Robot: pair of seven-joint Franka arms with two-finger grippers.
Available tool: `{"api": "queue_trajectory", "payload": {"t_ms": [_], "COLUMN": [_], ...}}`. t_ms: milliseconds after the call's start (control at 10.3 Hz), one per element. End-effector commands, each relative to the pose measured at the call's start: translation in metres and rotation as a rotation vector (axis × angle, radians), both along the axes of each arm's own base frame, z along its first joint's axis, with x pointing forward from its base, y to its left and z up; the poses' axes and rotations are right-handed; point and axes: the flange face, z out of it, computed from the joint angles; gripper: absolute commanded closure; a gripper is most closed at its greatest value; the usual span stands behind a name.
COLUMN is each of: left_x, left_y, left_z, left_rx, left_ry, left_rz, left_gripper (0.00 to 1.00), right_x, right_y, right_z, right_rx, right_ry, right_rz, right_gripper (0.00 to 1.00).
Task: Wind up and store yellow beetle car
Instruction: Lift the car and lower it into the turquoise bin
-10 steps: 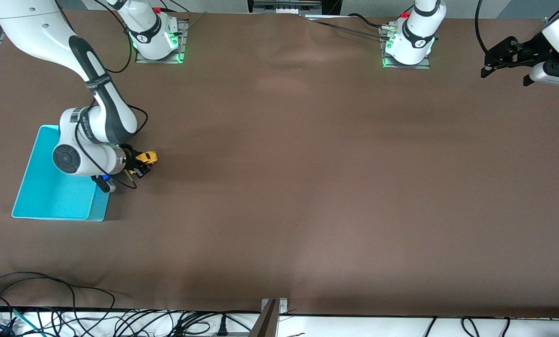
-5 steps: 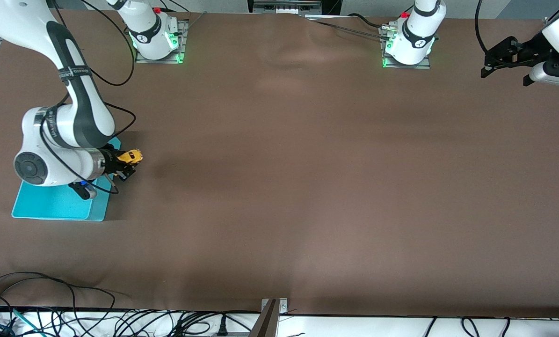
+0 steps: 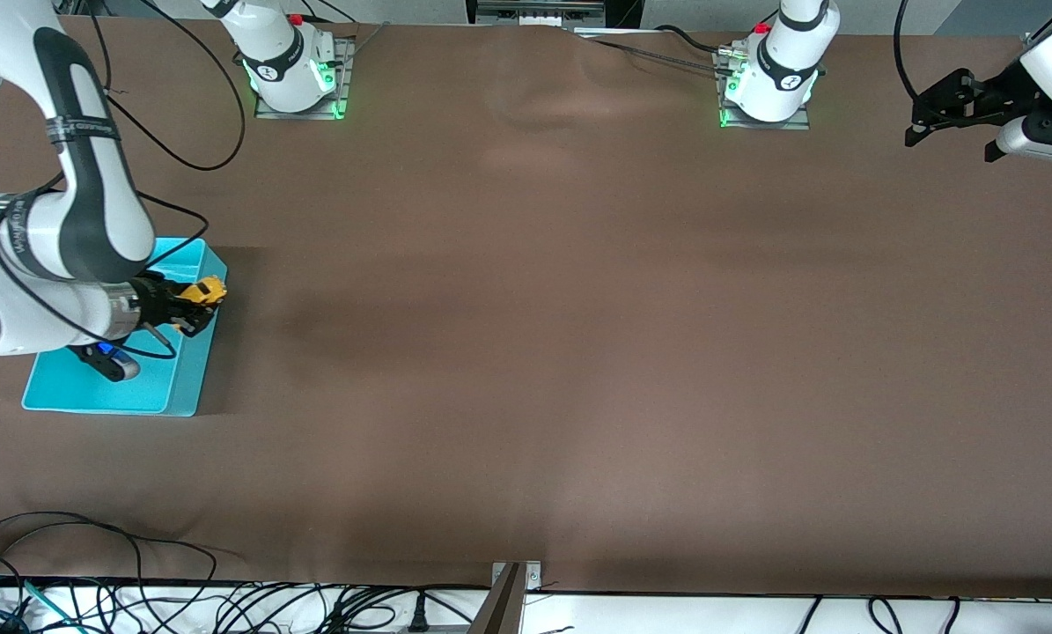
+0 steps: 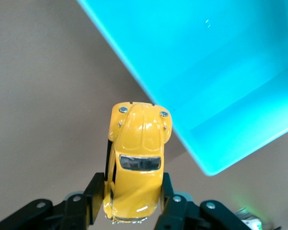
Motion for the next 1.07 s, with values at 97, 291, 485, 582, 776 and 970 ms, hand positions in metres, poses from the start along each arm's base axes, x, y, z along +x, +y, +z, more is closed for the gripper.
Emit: {"api": "queue_trajectory", "payload": {"t_ms": [97,291,485,582,776,970], "left_x": [0.0,0.0,0.0,0.0,0.001,0.001], "left_y": [0.0,0.001,0.001,0.0,0.001,0.001], "left_z": [0.008,0.008,0.008,0.008,0.007,0.007], "left_rx": [0.023,0.025,0.025,0.023,0.025,0.023], "left_ry": [-0.008,-0.008,-0.008,-0.008,-0.007,-0.006], "left_rz": [0.005,0.005,0.005,0.005,0.005,0.006], "left_gripper": [0.0,0.0,0.0,0.0,0.0,0.0], "right_x": [-0.002,-0.004,-0.006,-0.006,-0.005,-0.004], "right_y": [-0.039,-0.054,-0.077,-0.082,-0.088,-0.097], "right_z": [0.003,-0.008,-0.022,-0.027,-0.046,-0.061], "right_rx": [0.025,-0.01,0.007,0.009,0.004,0.024], "right_ry": [0.005,0.026,0.04,0.044,0.051,0.043], "right_rz": [0.105,0.194,0.249,0.265,0.296,0.323], "right_gripper": [1.0,1.0,1.0,1.0,1.0,1.0]}}
